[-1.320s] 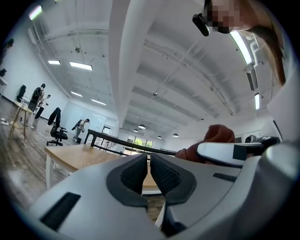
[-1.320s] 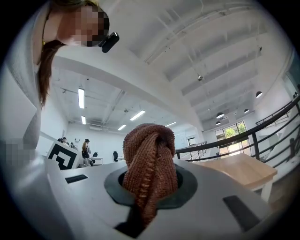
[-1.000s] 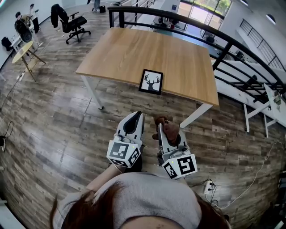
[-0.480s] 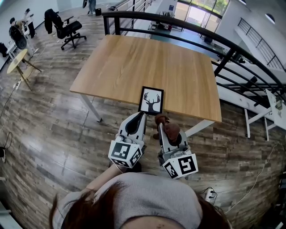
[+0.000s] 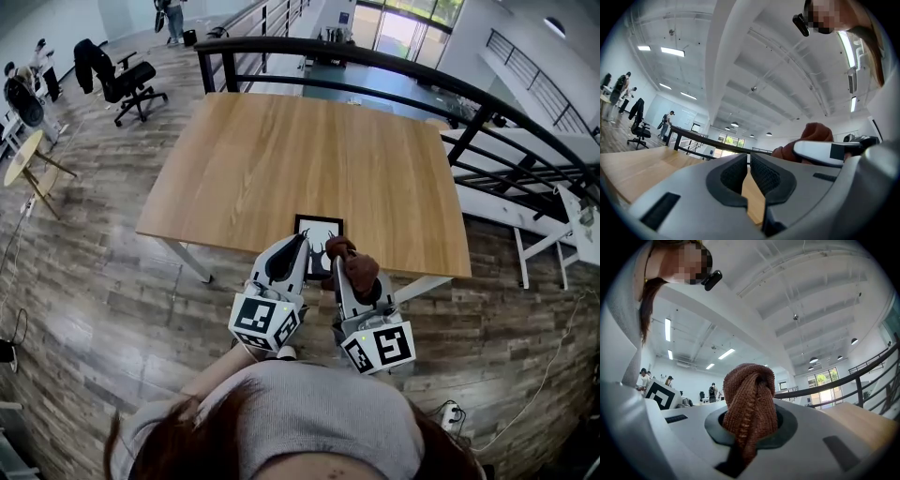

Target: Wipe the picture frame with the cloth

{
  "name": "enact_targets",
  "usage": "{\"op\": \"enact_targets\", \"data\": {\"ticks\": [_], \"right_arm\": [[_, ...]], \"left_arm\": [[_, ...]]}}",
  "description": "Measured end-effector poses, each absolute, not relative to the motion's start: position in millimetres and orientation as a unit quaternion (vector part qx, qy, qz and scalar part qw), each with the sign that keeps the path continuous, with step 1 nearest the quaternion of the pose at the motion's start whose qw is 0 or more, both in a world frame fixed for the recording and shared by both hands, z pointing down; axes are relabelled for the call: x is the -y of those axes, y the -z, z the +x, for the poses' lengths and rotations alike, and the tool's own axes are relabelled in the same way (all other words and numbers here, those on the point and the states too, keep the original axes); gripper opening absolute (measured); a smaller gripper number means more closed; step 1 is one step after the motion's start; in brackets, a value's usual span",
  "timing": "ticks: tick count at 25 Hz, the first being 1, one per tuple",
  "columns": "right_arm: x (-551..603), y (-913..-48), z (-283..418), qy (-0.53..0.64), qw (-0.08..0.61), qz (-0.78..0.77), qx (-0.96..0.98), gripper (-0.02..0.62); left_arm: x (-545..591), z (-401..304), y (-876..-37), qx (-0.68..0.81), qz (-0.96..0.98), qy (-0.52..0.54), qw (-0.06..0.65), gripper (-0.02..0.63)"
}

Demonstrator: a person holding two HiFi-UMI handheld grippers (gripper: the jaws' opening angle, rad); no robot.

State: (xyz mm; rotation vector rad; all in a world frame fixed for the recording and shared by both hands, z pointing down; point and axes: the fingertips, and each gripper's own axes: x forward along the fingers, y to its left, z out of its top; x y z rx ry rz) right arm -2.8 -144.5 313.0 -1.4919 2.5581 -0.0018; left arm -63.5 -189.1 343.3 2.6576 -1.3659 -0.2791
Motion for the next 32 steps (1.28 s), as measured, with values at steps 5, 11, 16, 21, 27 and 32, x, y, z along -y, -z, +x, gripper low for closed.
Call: {"op": "enact_targets", "data": {"ticks": [5,11,16,21,27,32], "right_arm": [[159,-326,-1,0.019,0.083,-0.508,-0.857,0.046],[178,-332,10,0.031,0.083,-0.498,-0.863,0.046],[185,-349,19,0.057,0.072,-0.491,-0.866,0.046],[188,-365,28,0.08,0.069,-0.49,-0.865,0.046],[187,-381,29,0.1,0.057,-0.481,-0.869,0.046],[181,-396,34,0.116,0.044,-0.48,-0.868,0.046]], "left_arm": [[204,-57,-360,0.442,0.889,0.076,0.09,0.011],[217,-56,-380,0.453,0.883,0.049,0.115,0.012],[224,-64,-433,0.475,0.86,-0.011,0.185,0.017],[222,-67,-490,0.473,0.842,-0.067,0.251,0.149],[219,-60,-553,0.448,0.828,-0.113,0.317,0.295],[219,-63,-604,0.44,0.798,-0.1,0.399,0.299]]}}
